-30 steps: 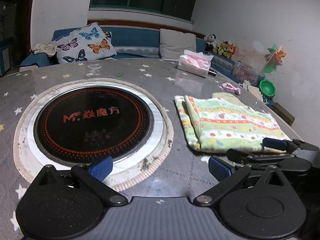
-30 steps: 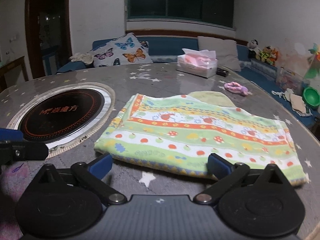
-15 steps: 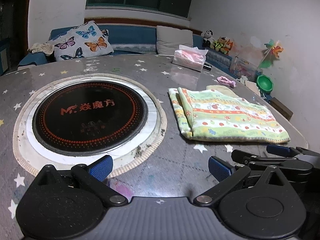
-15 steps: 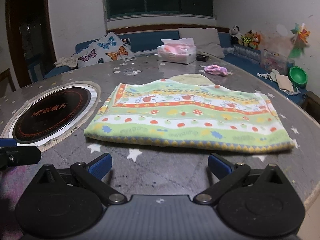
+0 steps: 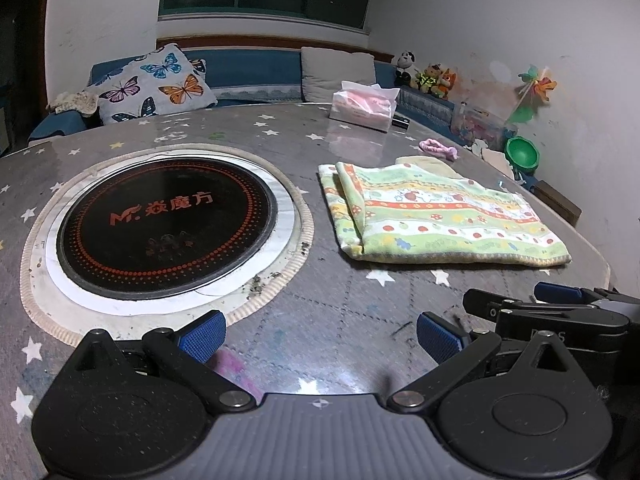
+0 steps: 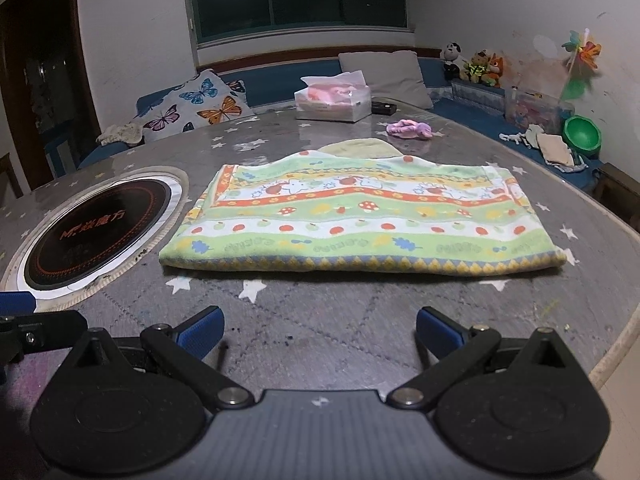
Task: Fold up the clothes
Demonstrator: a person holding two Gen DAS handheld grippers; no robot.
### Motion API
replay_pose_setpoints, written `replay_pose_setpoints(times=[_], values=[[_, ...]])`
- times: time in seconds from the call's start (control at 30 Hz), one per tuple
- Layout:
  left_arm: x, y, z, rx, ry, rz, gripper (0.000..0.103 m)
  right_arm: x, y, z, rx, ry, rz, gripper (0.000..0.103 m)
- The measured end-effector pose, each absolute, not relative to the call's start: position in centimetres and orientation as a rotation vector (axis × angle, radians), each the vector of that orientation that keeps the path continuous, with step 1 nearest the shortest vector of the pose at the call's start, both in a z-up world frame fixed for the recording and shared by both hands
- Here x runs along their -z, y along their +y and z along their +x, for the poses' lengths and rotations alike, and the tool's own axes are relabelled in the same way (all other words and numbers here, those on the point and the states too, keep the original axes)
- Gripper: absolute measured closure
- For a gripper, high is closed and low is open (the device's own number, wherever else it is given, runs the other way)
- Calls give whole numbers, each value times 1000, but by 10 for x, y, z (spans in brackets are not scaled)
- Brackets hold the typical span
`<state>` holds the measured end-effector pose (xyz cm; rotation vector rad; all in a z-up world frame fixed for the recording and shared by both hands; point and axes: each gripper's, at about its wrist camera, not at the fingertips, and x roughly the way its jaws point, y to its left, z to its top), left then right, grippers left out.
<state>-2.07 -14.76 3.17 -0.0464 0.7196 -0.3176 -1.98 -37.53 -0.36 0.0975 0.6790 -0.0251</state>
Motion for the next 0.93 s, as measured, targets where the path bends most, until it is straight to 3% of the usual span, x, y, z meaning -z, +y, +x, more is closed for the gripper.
replay_pose_setpoints(times=[0.93], values=[[-30, -161, -26, 354, 717, -17, 0, 6, -375, -22, 32, 688, 111, 0]])
